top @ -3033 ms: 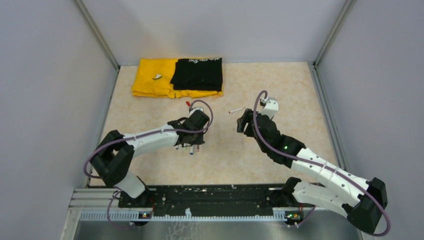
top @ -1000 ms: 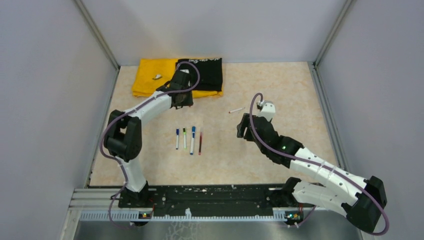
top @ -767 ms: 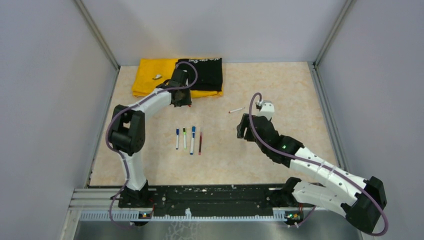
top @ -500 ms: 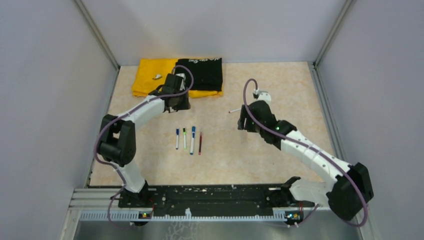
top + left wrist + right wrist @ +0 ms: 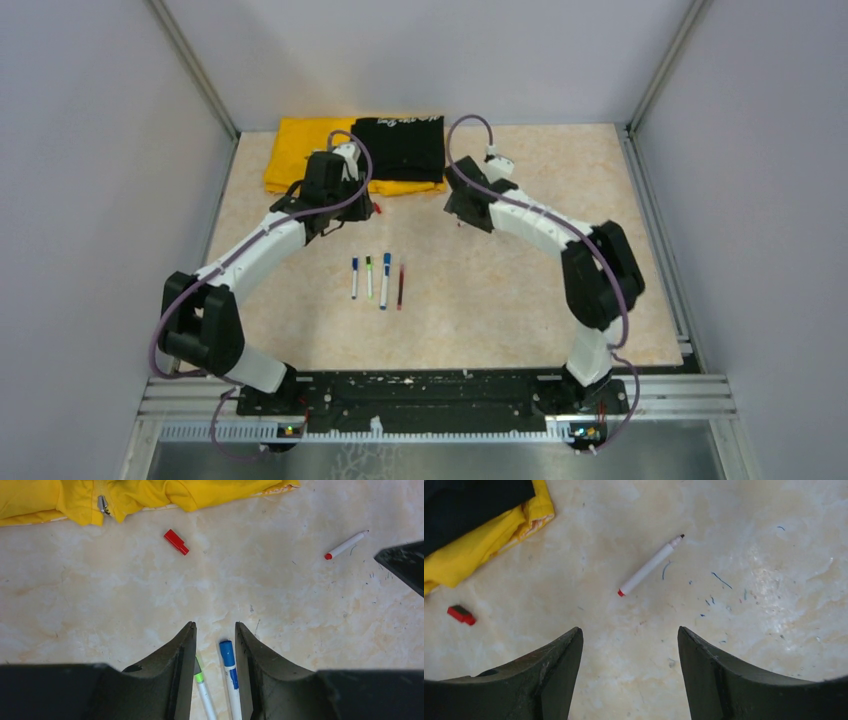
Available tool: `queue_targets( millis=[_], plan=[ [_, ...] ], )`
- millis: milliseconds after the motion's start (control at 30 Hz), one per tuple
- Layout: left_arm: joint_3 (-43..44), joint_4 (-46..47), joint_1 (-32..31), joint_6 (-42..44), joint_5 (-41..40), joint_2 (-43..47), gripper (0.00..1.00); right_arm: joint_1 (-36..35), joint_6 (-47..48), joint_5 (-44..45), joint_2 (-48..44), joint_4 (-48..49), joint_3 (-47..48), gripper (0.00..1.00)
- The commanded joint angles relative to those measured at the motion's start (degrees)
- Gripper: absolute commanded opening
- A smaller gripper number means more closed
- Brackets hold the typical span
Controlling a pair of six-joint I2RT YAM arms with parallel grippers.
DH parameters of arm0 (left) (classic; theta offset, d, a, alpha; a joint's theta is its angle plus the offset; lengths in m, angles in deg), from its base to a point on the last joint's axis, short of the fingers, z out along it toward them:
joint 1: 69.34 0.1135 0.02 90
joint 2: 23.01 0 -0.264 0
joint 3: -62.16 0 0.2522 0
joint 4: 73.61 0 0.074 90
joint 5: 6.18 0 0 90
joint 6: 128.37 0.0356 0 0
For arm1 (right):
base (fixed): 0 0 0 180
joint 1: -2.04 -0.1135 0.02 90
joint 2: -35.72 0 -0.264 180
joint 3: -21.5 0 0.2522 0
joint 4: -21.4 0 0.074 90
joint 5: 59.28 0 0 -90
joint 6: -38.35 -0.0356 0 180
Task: Insert the pens into the pen caps
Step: Pick up the pen from the center of the board.
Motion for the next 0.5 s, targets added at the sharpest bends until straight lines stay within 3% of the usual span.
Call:
queue_targets(
  millis=[0, 133, 467],
  plan=[
    [0.1, 0.9, -0.1, 1.2, 1.9, 2.5, 0.4, 0.0, -8.5, 7.8, 9.9, -12.8, 13.2, 0.69],
    [-0.2, 0.9, -0.2, 1.3, 2.0, 4.1, 0.41, 0.3, -10.5, 10.6, 16.3, -17.0, 19.0, 0.69],
    [-0.6, 1.3, -0.1, 0.9, 4.0, 5.3, 0.41, 2.6, -10.6, 8.7, 22.0, -16.3, 21.7, 0.66]
  ],
)
